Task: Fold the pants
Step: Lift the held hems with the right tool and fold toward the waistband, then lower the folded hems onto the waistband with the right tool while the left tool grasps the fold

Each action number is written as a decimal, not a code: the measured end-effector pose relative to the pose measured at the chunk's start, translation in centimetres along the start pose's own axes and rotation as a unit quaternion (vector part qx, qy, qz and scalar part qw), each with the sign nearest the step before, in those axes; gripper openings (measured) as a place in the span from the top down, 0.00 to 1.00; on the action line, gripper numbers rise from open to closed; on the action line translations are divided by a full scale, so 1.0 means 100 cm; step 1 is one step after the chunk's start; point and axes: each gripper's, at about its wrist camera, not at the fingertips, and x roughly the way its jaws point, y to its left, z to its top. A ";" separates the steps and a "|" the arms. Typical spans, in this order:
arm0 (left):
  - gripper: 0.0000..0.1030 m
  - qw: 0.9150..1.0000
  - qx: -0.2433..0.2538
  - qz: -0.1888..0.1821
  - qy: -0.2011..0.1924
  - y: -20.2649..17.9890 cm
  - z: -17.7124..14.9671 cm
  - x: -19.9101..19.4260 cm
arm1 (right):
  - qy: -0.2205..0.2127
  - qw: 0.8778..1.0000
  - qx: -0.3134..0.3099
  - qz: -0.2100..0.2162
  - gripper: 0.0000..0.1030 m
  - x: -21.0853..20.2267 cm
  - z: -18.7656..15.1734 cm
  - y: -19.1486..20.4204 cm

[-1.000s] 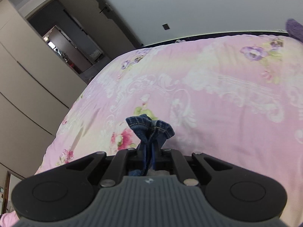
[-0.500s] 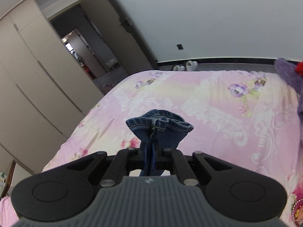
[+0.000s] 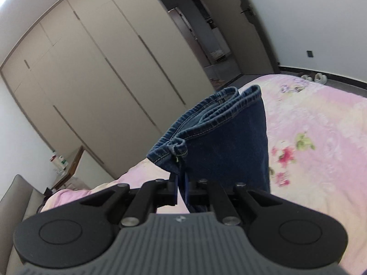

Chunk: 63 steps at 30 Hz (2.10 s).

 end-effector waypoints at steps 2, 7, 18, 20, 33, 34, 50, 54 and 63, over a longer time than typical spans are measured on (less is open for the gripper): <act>0.53 1.000 0.014 -0.002 -0.020 0.000 0.014 -0.010 | 0.020 0.999 -0.004 0.031 0.99 0.020 -0.020 0.034; 0.60 0.999 0.003 -0.009 -0.043 0.014 0.035 -0.020 | 0.092 0.991 -0.008 0.098 0.99 0.082 -0.085 0.103; 0.61 0.998 -0.062 -0.024 -0.003 0.068 0.008 0.001 | 0.330 0.929 -0.089 0.142 0.99 0.186 -0.323 0.166; 0.57 0.996 -0.084 -0.029 0.009 0.077 0.000 0.009 | 0.348 0.917 -0.132 0.146 0.99 0.183 -0.355 0.165; 0.25 0.970 -0.220 -0.089 0.050 0.084 -0.052 0.057 | 0.343 0.895 -0.247 0.144 0.98 0.163 -0.419 0.131; 0.24 0.965 -0.237 -0.099 0.052 0.085 -0.055 0.059 | 0.341 0.901 -0.221 0.151 0.99 0.161 -0.412 0.125; 0.22 0.853 -0.434 -0.285 0.058 0.067 -0.073 0.113 | 0.240 0.943 -0.127 0.195 0.99 0.095 -0.339 0.094; 0.21 0.854 -0.429 -0.290 0.045 0.063 -0.074 0.098 | 0.221 0.950 -0.108 0.191 0.99 0.086 -0.327 0.082; 0.14 0.825 -0.465 -0.317 0.045 0.059 -0.085 0.104 | 0.221 0.951 -0.082 0.200 0.99 0.100 -0.325 0.085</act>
